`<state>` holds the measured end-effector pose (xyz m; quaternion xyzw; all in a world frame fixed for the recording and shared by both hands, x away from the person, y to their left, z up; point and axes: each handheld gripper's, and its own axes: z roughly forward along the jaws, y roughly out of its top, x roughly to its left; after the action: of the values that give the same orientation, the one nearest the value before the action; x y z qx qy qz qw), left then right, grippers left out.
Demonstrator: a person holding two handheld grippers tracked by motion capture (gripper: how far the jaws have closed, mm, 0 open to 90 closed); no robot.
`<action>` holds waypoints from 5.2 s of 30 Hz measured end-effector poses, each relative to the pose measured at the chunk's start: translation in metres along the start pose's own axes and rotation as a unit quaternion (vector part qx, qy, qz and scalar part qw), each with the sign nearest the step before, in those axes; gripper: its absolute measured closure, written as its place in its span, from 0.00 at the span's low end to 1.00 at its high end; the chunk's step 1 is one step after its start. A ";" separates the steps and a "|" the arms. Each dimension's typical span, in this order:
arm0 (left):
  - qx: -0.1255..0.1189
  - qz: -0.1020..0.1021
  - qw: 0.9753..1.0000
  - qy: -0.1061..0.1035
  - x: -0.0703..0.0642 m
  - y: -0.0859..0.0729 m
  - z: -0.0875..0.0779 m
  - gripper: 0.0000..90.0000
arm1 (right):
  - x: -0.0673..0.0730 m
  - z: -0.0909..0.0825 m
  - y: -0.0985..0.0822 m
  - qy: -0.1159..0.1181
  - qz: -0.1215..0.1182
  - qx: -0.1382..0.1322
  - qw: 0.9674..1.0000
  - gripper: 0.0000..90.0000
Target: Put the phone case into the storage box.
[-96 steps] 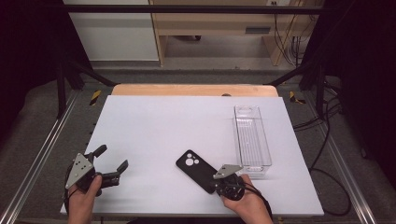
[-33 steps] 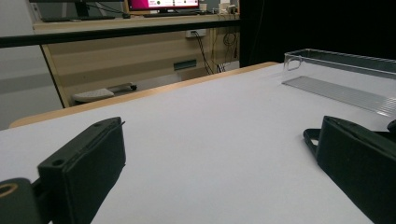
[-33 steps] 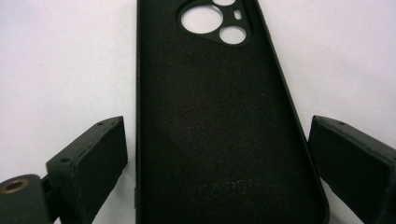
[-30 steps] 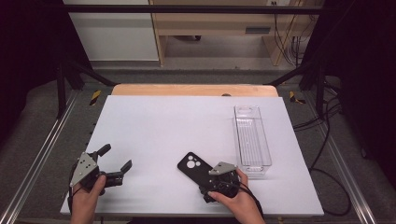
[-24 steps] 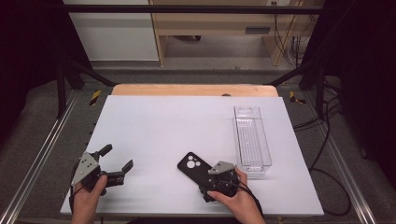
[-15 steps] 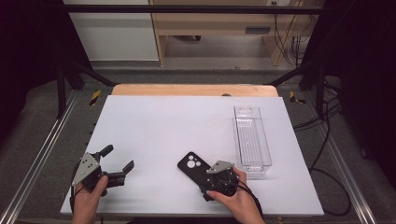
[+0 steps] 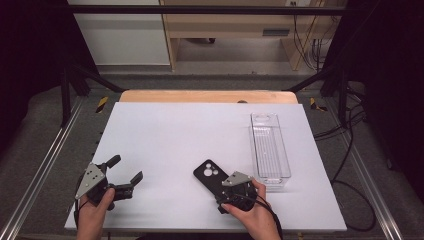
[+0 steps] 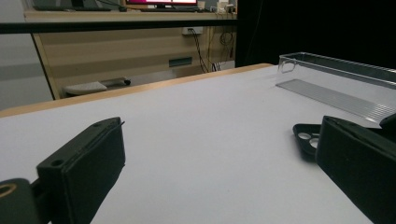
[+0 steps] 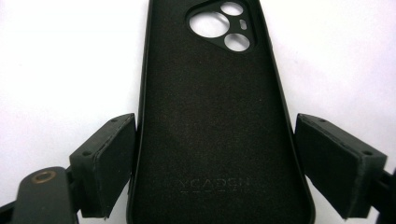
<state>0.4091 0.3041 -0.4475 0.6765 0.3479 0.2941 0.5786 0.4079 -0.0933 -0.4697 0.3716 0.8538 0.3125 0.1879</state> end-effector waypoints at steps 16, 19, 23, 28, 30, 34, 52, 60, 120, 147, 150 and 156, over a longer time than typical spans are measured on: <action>0.012 -0.008 1.000 -0.014 -0.005 0.000 0.003 0.02 | 0.001 -0.016 0.008 -0.012 -0.004 -0.067 0.998 0.18; 0.015 -0.012 0.999 -0.030 -0.007 0.001 0.003 0.03 | 0.004 -0.018 0.011 -0.011 -0.004 -0.070 0.997 0.18; 0.013 -0.028 0.998 -0.049 -0.013 0.007 0.005 0.03 | 0.006 -0.023 0.021 -0.013 -0.011 -0.088 0.996 0.18; 0.010 -0.019 0.998 -0.063 -0.027 0.026 0.013 0.03 | -0.003 -0.029 0.036 -0.023 -0.007 -0.118 0.993 0.18; 0.009 -0.018 0.998 -0.064 -0.028 0.030 0.016 0.03 | -0.005 -0.029 0.039 -0.024 -0.007 -0.121 0.992 0.18; 0.000 -0.011 0.998 -0.066 -0.031 0.048 0.030 0.03 | -0.012 -0.028 0.055 -0.028 -0.007 -0.145 0.989 0.18; 0.014 -0.050 0.998 -0.039 -0.034 0.037 0.061 0.03 | -0.007 -0.010 0.064 -0.038 -0.018 -0.174 0.984 0.18; 0.017 -0.058 0.997 -0.051 -0.039 0.028 0.057 0.03 | 0.004 -0.009 0.059 -0.038 -0.019 -0.191 0.981 0.18; 0.040 -0.184 0.976 -0.109 -0.035 0.022 0.062 0.51 | 0.049 0.013 0.055 -0.003 -0.075 -0.184 0.980 0.17; -0.012 -0.210 0.969 -0.132 -0.052 0.031 0.055 0.87 | 0.051 0.022 0.052 -0.006 -0.061 -0.169 0.984 0.16; -0.017 -0.209 0.968 -0.141 -0.055 0.033 0.055 0.88 | 0.051 0.021 0.052 -0.004 -0.057 -0.168 0.984 0.16; -0.025 -0.192 0.970 -0.149 -0.063 0.038 0.053 0.89 | 0.051 0.023 0.052 0.002 -0.041 -0.174 0.984 0.15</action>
<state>0.4200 0.2190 -0.4180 0.6187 0.3730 0.0820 0.6866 0.4138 -0.0184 -0.4564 0.2977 0.8012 0.4488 0.2606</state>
